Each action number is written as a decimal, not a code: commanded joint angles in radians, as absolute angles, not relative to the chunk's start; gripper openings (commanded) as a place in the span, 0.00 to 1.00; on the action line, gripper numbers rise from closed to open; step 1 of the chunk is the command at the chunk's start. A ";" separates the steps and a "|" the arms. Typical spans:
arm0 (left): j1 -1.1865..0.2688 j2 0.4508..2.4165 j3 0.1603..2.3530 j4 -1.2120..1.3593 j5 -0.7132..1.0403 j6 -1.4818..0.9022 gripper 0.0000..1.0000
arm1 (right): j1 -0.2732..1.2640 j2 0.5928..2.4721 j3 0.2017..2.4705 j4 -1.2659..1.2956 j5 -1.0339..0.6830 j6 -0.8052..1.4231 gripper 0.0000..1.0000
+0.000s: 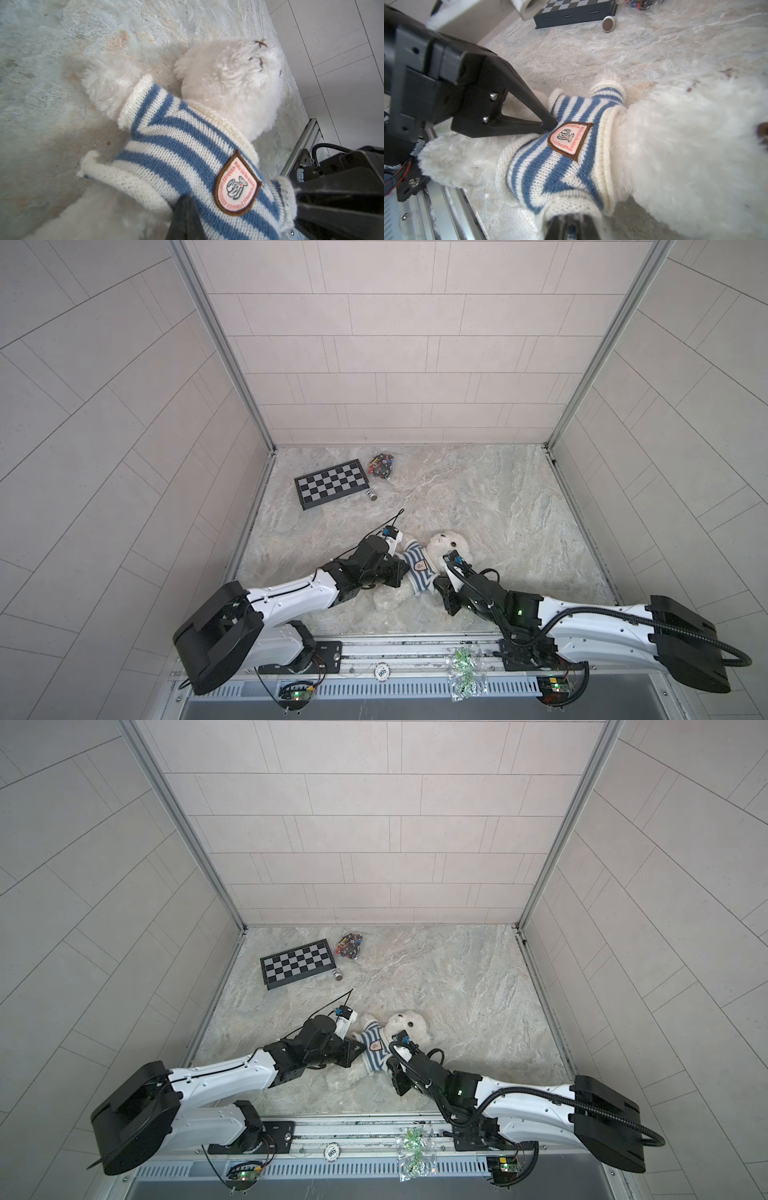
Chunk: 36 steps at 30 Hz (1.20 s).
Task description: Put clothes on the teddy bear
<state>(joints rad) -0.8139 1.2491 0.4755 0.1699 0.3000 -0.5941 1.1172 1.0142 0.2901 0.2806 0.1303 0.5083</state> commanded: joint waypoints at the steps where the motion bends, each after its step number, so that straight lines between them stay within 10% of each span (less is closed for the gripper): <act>1: -0.809 1.256 0.454 0.161 0.317 -0.595 0.00 | 1.106 1.041 0.323 0.331 0.088 0.474 0.25; 19: -0.810 1.247 0.453 0.164 0.324 -0.594 0.00 | 1.062 1.270 0.441 0.317 0.073 0.368 0.33; 32: -0.809 1.184 0.465 0.096 0.272 -0.575 0.00 | 1.052 1.263 0.471 0.275 0.056 0.355 0.00; 36: -0.811 0.987 0.511 -0.083 0.156 -0.527 0.18 | 1.052 1.159 0.477 0.211 0.062 0.376 0.00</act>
